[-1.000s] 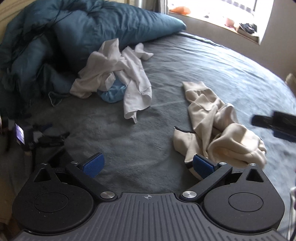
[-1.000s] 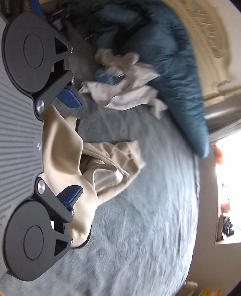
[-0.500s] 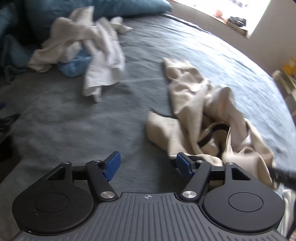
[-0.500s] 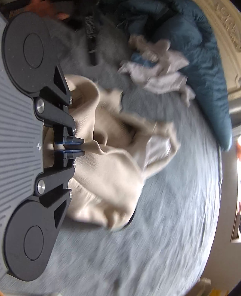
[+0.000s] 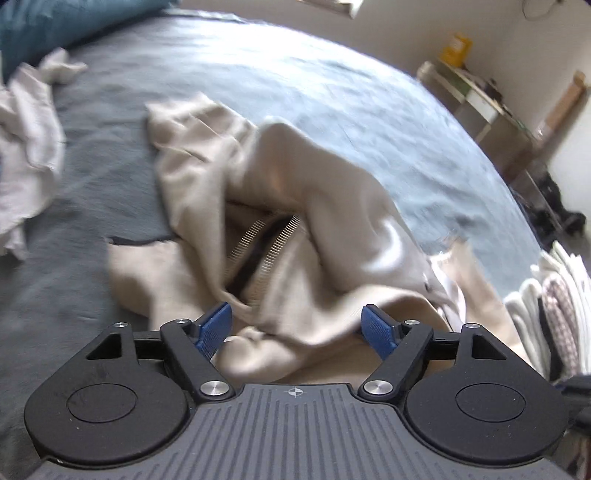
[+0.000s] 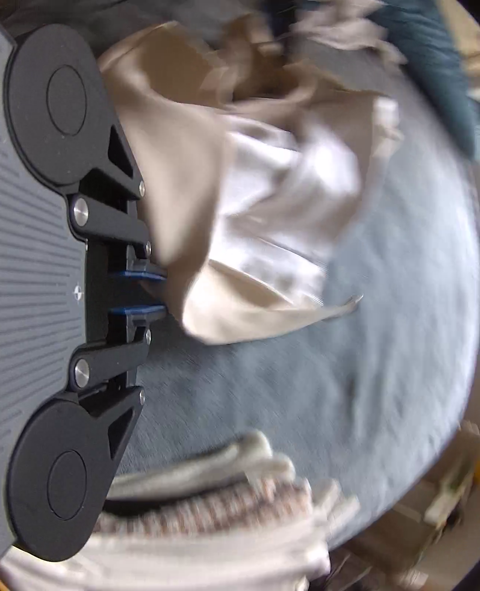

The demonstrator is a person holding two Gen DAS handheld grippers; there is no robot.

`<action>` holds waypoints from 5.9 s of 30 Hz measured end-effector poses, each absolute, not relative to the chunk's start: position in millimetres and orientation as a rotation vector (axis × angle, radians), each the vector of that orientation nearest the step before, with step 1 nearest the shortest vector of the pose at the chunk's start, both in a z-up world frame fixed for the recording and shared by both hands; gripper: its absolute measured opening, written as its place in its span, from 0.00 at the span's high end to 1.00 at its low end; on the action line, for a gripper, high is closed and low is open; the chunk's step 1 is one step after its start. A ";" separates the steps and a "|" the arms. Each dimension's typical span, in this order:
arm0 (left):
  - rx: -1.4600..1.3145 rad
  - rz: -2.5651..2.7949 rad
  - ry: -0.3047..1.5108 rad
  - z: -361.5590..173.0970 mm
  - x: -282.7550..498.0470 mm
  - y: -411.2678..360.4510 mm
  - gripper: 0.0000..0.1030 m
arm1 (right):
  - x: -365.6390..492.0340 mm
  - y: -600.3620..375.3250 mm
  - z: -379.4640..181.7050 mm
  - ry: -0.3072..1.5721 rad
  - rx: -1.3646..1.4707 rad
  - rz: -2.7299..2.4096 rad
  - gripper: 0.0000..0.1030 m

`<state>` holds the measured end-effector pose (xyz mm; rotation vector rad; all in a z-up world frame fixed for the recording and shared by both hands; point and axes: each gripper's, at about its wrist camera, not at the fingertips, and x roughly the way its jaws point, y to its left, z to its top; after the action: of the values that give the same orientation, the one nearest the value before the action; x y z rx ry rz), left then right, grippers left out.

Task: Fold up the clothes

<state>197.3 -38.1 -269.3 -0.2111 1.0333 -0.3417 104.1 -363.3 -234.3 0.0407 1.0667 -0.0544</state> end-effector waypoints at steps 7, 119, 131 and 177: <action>-0.268 -0.315 1.105 -289.0 206.9 -39.3 0.74 | 143.9 -321.5 -183.1 0.877 0.139 0.255 0.33; -0.133 -0.125 1.186 -282.0 150.3 31.3 0.67 | 76.7 -448.3 -148.0 0.585 0.573 -0.108 0.97; 0.088 -0.477 1.168 -309.2 266.6 -98.1 0.43 | 108.1 -449.5 -142.5 0.496 0.608 -0.031 0.97; -0.323 -0.480 1.354 -329.1 163.9 92.9 0.38 | 206.4 -178.9 -249.9 1.074 -0.030 1.017 0.38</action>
<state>163.9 92.9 -329.1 -0.3226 1.3545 -0.4804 206.4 -178.9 -249.9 -0.0305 1.0742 1.0166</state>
